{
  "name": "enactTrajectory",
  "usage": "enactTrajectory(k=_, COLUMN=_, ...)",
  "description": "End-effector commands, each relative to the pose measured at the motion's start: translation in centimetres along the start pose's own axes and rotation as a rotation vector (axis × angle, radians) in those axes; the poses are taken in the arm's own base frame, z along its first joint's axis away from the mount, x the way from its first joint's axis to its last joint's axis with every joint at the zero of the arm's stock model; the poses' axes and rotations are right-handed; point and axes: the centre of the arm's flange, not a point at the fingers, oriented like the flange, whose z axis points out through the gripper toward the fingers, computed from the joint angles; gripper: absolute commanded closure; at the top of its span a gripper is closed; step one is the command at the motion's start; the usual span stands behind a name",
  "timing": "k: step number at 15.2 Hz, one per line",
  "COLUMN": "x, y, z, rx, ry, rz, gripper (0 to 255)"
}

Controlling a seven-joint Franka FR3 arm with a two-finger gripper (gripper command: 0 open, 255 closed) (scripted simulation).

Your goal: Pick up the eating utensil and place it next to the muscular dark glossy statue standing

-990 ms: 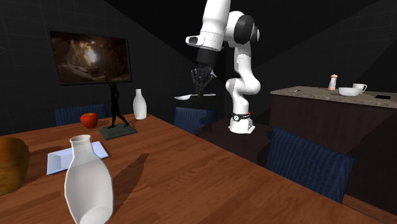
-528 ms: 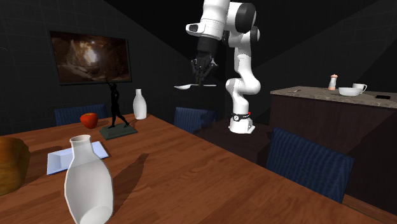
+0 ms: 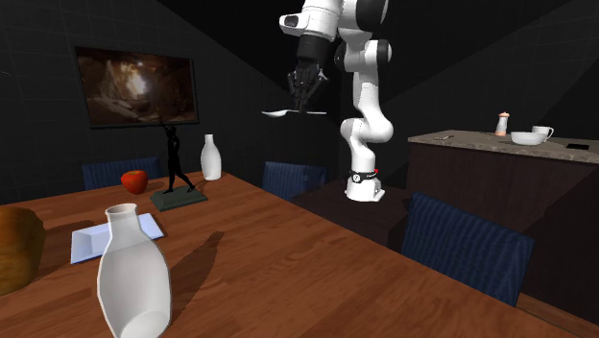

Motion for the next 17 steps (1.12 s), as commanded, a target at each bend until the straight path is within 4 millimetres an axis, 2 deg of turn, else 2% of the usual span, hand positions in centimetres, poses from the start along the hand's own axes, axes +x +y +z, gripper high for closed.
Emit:
enactTrajectory(k=1, x=0.1, y=0.2, z=-1.0, rx=0.0, ry=0.0, rz=0.0, gripper=255)
enactTrajectory(k=4, x=0.3, y=0.4, z=-2.5, rx=0.0, ry=0.0, rz=0.0, gripper=255)
enactTrajectory(k=17, x=3.4, y=17.0, z=0.5, rx=0.0, ry=0.0, rz=0.0, gripper=255)
